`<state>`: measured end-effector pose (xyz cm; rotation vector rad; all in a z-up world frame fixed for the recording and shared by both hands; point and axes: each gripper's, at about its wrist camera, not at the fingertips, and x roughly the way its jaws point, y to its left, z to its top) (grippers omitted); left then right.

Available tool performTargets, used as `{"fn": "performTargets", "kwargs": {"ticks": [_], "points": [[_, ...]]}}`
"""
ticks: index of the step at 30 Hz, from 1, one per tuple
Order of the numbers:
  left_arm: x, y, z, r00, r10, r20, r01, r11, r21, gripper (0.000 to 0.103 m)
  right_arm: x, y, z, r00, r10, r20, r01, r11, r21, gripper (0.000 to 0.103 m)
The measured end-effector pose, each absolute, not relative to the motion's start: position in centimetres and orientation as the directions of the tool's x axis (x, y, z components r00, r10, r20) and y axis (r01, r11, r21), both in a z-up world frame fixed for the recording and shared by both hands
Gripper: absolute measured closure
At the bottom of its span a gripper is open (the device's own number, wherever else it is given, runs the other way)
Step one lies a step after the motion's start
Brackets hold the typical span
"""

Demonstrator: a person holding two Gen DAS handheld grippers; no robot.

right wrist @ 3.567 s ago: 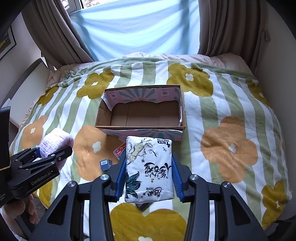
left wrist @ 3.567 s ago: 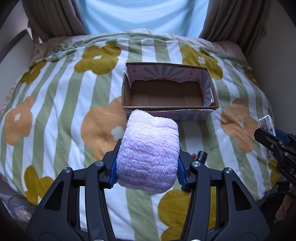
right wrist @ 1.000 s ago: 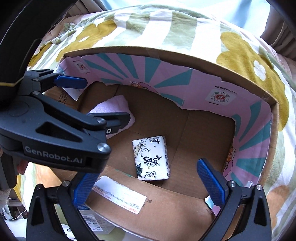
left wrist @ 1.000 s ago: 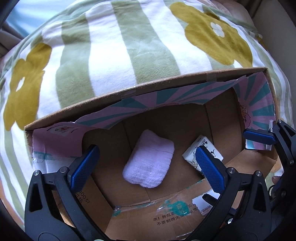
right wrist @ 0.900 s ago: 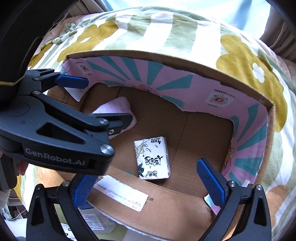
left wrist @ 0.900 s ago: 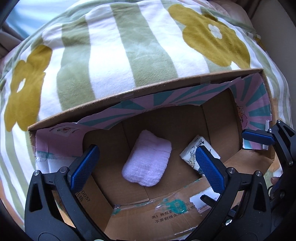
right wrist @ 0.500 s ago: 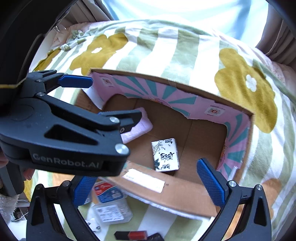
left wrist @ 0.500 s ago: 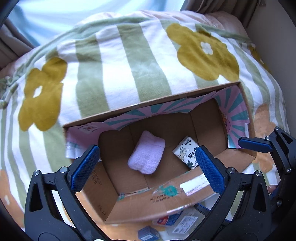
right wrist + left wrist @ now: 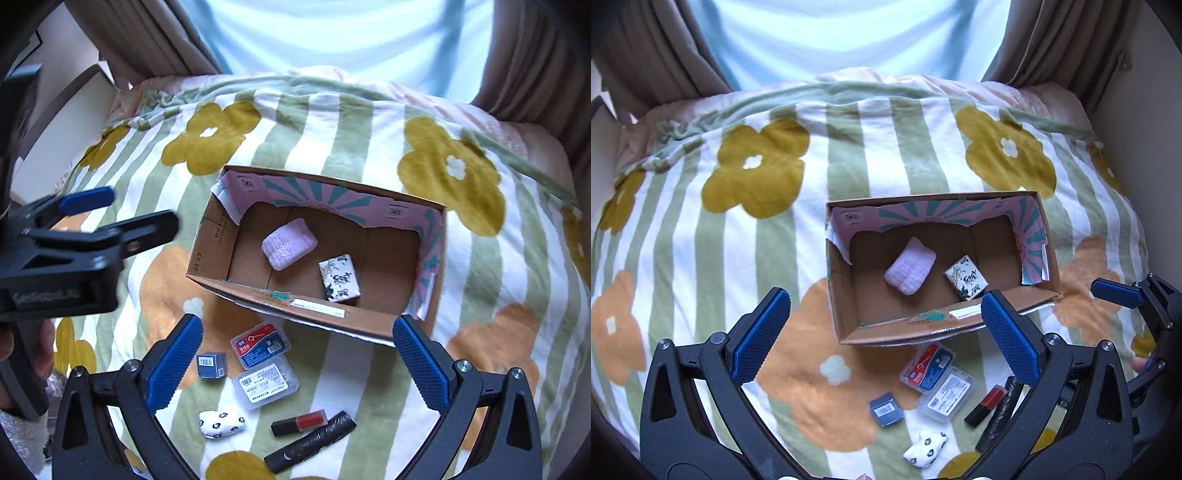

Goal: Organize objects
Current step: 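Withdraw both tools from the box back toward the remaining items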

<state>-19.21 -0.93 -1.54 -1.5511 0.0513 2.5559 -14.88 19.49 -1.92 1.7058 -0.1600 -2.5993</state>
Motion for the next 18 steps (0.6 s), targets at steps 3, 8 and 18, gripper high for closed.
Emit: {"fn": "performTargets", "kwargs": {"ticks": [3,8,18], "points": [[-16.1,-1.7,0.3,-0.494,0.078,-0.866,-0.131,-0.991,-0.015,0.0,-12.6,19.3,-0.3,-0.448,-0.047,-0.893,-0.07,-0.994,0.087,0.001],[-12.0,-2.8,2.1,-0.519,0.085,-0.851,-0.096,-0.995,-0.041,0.0,-9.3,19.3,1.6,-0.489,0.004,-0.872,-0.123,-0.99,0.065,0.001],[-4.4,-4.7,2.4,-0.517,0.135,-0.845,-0.045,-0.99,-0.131,0.0,-3.1,18.6,2.7,-0.536,0.01,-0.844,-0.109,-0.992,0.057,0.001]]}}
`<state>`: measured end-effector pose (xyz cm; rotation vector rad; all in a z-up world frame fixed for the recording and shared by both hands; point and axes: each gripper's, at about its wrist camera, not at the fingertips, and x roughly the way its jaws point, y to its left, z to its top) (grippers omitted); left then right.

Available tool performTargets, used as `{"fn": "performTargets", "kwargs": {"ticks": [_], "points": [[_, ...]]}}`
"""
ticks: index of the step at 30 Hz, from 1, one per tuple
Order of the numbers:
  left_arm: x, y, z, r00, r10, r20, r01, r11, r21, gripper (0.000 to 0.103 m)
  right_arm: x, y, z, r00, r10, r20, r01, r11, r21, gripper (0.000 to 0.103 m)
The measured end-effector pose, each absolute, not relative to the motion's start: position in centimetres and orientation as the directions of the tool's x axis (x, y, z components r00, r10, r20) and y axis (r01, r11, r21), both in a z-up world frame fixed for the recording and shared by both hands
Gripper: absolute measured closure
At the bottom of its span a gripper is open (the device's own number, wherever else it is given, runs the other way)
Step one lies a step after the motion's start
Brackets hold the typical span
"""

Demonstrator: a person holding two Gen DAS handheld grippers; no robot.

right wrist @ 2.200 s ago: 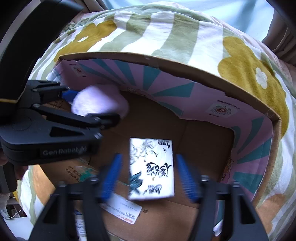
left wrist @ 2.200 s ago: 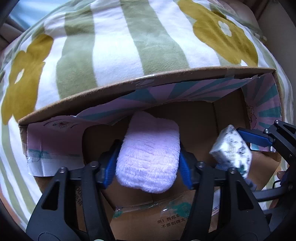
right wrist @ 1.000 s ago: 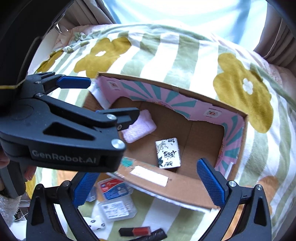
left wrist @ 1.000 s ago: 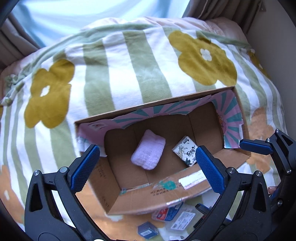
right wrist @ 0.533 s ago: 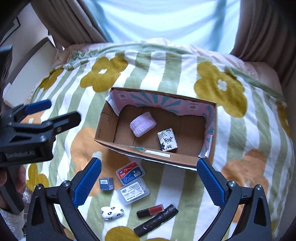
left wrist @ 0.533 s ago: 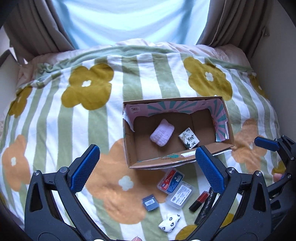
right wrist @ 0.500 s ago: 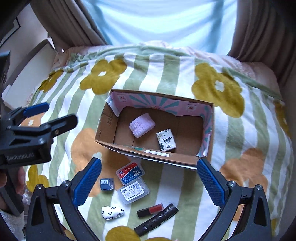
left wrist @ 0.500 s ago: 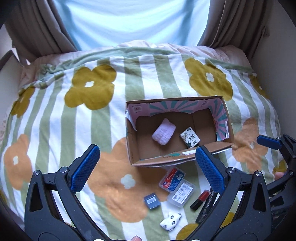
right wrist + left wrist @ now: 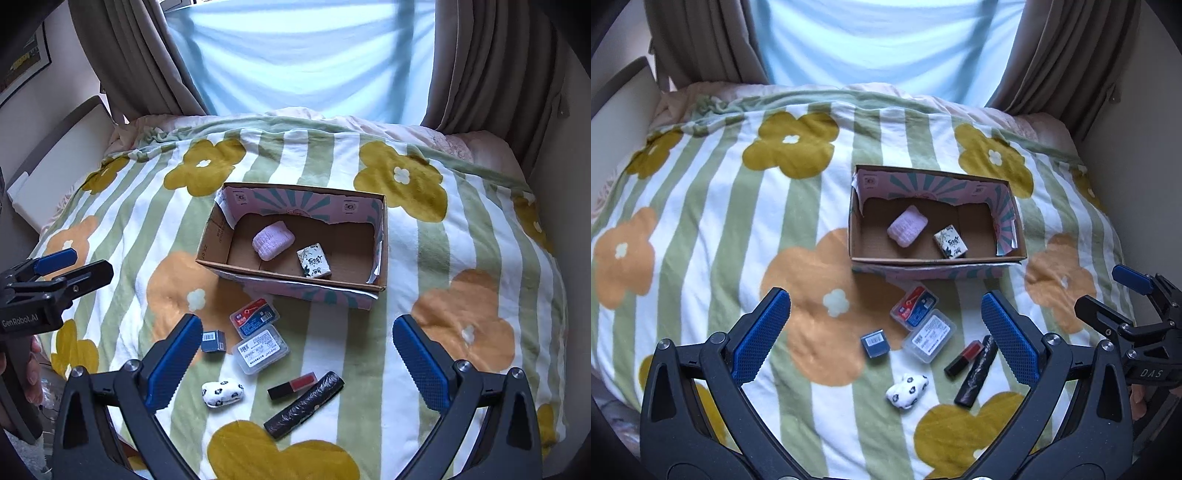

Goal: Organize objects
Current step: 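Withdraw both tools from the box back toward the remaining items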

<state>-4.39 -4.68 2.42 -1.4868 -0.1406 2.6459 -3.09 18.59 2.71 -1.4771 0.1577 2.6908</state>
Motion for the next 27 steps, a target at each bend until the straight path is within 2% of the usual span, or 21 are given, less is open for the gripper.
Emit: {"fn": "performTargets", "kwargs": {"ticks": [13,27], "points": [[-0.8,-3.8,1.5,-0.511,0.098,-0.854,-0.035,-0.995,-0.093,0.0,0.2,18.5,3.1,-0.586,-0.008,-0.81,-0.091,-0.993,0.075,0.0],[2.4,-2.8,-2.8,-0.476,0.173,-0.863,-0.048,-0.984,-0.17,0.0,0.7,18.4,-0.6,-0.572,-0.031,-0.82,0.027,-0.999,0.019,0.001]]}}
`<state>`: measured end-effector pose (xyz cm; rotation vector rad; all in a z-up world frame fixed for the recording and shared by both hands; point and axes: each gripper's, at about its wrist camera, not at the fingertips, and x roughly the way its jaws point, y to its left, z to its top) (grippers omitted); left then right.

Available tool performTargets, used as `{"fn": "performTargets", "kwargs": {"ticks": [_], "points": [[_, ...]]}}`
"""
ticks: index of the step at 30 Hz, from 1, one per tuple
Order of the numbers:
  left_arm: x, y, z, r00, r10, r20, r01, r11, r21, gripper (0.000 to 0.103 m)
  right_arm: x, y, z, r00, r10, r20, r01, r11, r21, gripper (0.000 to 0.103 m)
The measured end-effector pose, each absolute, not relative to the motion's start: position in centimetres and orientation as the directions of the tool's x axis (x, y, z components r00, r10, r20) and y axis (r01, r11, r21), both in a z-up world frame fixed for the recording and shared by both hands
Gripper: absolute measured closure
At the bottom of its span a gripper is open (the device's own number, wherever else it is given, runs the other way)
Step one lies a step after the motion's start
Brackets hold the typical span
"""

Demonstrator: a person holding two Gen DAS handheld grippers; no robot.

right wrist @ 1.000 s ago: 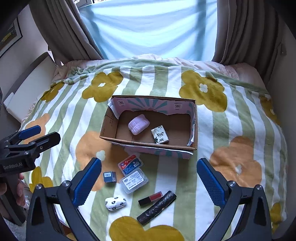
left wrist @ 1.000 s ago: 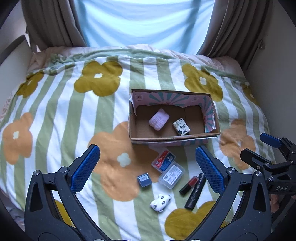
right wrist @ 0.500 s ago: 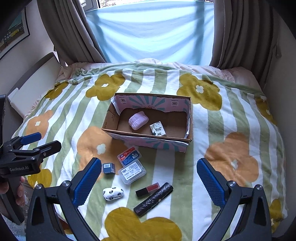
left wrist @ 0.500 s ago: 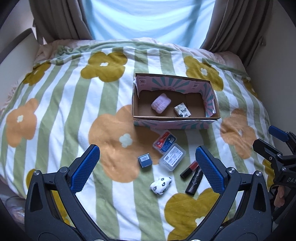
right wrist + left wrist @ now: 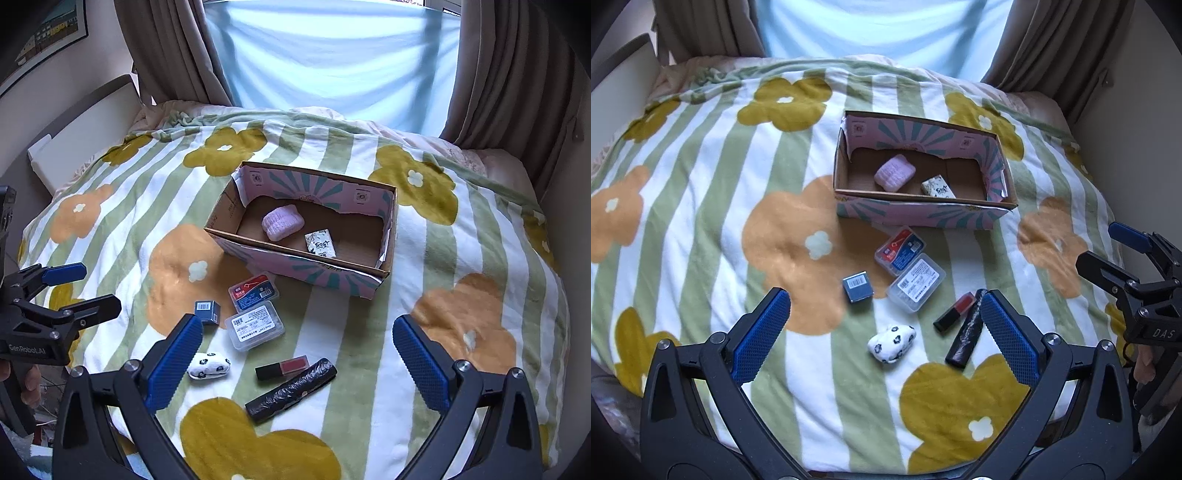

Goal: Organize objects
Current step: 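Withdraw both tools from the box back toward the remaining items, then grasp the panda plush with left tool while right tool grasps the red lipstick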

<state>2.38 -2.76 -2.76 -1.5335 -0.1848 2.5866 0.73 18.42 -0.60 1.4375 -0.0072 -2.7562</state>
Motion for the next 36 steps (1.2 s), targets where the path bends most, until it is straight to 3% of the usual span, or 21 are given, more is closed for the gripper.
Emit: {"fn": "performTargets", "kwargs": {"ticks": [8,23,36], "points": [[3.2,-1.8,-8.2,-0.448,0.208,-0.869,-0.061,-0.977,-0.202,0.0,1.0,18.3,-5.5,-0.568,-0.059,-0.821,0.129,-0.991,-0.018,0.001],[1.8,0.1,-20.8,-0.323,0.268,-0.908,-0.097,-0.964,-0.249,0.016,-0.3,17.2,-18.6,-0.427,-0.11,-0.898,0.285,-0.958,-0.018,0.001],[1.3,0.8,-25.1,-0.28,0.301,-0.912,-0.054,-0.953,-0.298,0.026,-2.5,16.3,-23.5,-0.32,-0.126,-0.939,0.342,-0.94,0.01,0.001]]}}
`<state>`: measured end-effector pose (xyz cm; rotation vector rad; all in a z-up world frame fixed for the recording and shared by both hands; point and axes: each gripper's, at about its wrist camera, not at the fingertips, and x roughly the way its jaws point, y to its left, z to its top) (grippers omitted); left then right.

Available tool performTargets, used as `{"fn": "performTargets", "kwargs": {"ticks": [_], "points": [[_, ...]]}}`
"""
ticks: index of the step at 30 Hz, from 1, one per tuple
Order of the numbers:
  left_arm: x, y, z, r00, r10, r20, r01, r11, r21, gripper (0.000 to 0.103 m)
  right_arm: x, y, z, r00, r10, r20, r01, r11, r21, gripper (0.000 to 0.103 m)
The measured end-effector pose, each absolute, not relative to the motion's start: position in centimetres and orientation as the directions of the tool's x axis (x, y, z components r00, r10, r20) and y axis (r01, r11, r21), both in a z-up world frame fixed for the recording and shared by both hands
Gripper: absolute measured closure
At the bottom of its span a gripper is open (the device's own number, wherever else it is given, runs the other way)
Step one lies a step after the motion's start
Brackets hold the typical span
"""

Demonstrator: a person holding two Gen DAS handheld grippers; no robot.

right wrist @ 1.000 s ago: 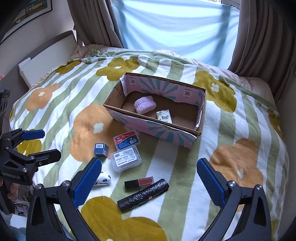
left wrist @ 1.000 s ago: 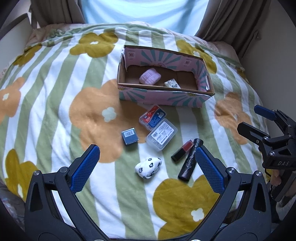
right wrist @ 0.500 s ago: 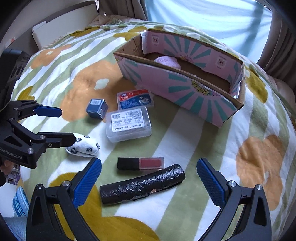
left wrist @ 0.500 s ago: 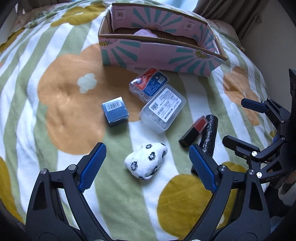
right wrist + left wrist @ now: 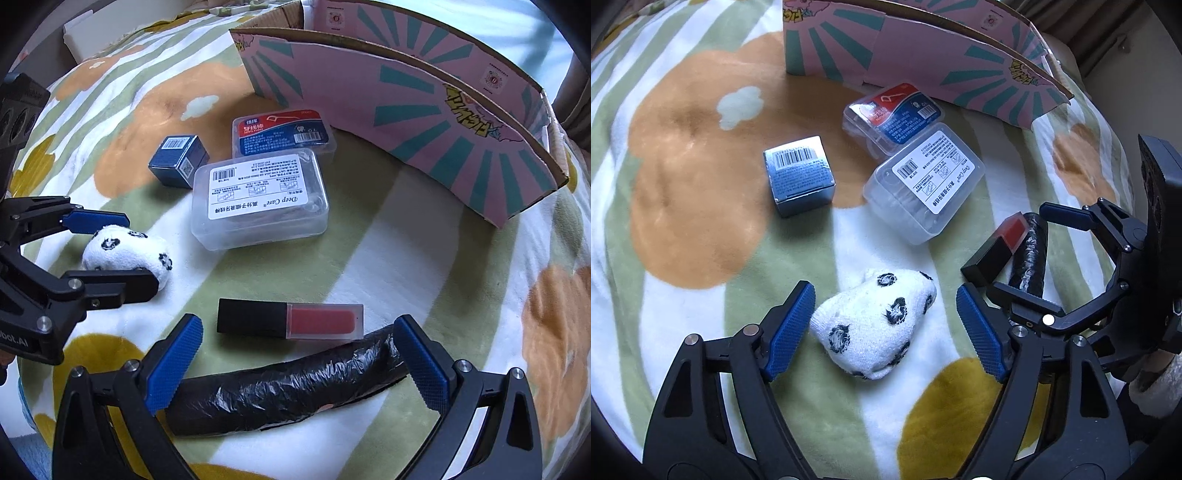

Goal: Organize objects
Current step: 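Grasp the panda plush with left tool while right tool grasps the red lipstick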

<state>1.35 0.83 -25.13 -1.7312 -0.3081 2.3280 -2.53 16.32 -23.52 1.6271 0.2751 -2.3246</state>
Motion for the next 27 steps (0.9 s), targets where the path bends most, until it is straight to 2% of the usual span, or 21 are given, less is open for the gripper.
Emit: {"fn": "performTargets", "kwargs": {"ticks": [6,8,10,13,22,27], "points": [[1.2,1.4,-26.1,-0.268,0.293,-0.918,-0.049,-0.956,-0.291,0.026,-3.1,16.1,-24.7,-0.282,-0.115,-0.952,0.352,-0.936,0.009,0.001],[1.2,1.4,-26.3,-0.269,0.293,-0.917,-0.044,-0.955,-0.293,0.027,-3.2,16.0,-24.8,-0.282,-0.108,-0.953,0.353,-0.936,0.001,0.003],[1.1,1.3,-26.3,-0.271,0.288,-0.918,-0.038,-0.957,-0.289,0.038,-3.4,16.0,-25.0,-0.273,-0.113,-0.956,0.351,-0.936,0.01,0.01],[1.0,1.1,-26.4,-0.267,0.287,-0.92,-0.039,-0.957,-0.287,0.046,-3.6,16.0,-25.3,-0.254,-0.118,-0.96,0.351,-0.936,0.022,0.023],[1.3,1.3,-26.2,-0.257,0.289,-0.922,-0.066,-0.957,-0.282,0.054,-3.5,16.5,-24.8,-0.256,-0.118,-0.959,0.335,-0.942,0.026,0.023],[1.5,1.0,-24.9,-0.261,0.305,-0.916,-0.075,-0.952,-0.296,0.055,-3.7,17.2,-23.3,-0.263,-0.127,-0.956,0.29,-0.956,0.048,0.023]]}}
